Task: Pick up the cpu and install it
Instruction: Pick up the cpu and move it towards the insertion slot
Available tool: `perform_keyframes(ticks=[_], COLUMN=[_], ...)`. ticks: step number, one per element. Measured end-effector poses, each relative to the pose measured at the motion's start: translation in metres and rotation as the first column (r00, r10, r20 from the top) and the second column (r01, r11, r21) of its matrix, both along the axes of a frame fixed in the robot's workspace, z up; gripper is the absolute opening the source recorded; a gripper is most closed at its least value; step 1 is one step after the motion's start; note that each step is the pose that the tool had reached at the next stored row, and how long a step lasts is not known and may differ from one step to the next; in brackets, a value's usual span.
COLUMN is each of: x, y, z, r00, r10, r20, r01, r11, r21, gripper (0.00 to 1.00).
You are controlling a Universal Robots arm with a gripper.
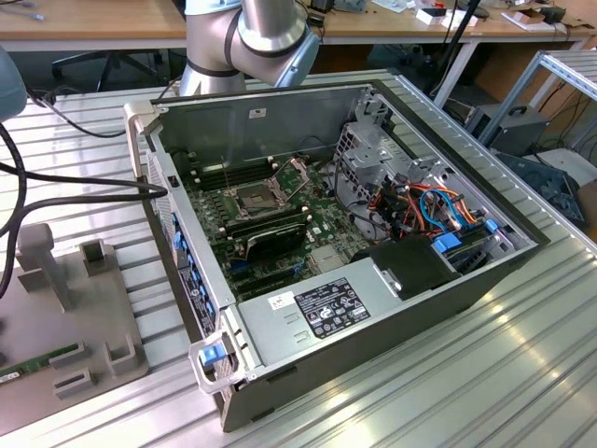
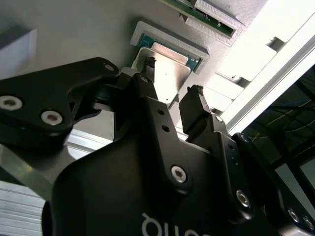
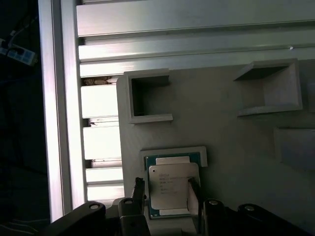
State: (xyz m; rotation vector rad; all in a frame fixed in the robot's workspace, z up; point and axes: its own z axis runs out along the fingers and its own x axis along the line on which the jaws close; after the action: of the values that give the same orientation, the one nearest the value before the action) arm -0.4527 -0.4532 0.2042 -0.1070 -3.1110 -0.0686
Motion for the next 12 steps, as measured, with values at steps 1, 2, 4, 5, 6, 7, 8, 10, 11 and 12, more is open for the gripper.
perform_keyframes(ticks=[1, 2, 4, 5, 6, 7, 8, 10, 11, 12], x=[0.0000, 0.0000, 0.0000, 0.0000, 0.0006, 0.0017, 0.0036, 0.0062, 0.0072, 0.0080], y=[0.0000, 0.0000, 0.0000, 0.0000, 0.0000, -0.0001, 0.0000, 0.0000, 0.0000, 0.0000], z=[0.0000, 0.0000, 0.0000, 0.0000, -0.0001, -0.0001, -0.0005, -0.0007, -0.0009, -0.0011], r00=[1.0000, 1.0000, 1.0000, 1.0000, 1.0000, 1.0000, 1.0000, 1.0000, 1.0000, 1.0000], r10=[0.000, 0.000, 0.000, 0.000, 0.000, 0.000, 0.000, 0.000, 0.000, 0.000], r20=[0.0000, 0.0000, 0.0000, 0.0001, 0.0002, -0.0001, -0.0003, -0.0003, -0.0003, -0.0003], r01=[0.000, 0.000, 0.000, 0.000, 0.000, 0.000, 0.000, 0.000, 0.000, 0.000], r11=[1.0000, 1.0000, 1.0000, 1.0000, 1.0000, 1.0000, 1.0000, 1.0000, 1.0000, 1.0000], r21=[0.0000, 0.0001, 0.0002, 0.0002, 0.0003, 0.0002, 0.0002, 0.0002, 0.0003, 0.0003], gripper=[0.48, 0.49, 0.55, 0.62, 0.62, 0.62, 0.62, 0.62, 0.62, 0.62])
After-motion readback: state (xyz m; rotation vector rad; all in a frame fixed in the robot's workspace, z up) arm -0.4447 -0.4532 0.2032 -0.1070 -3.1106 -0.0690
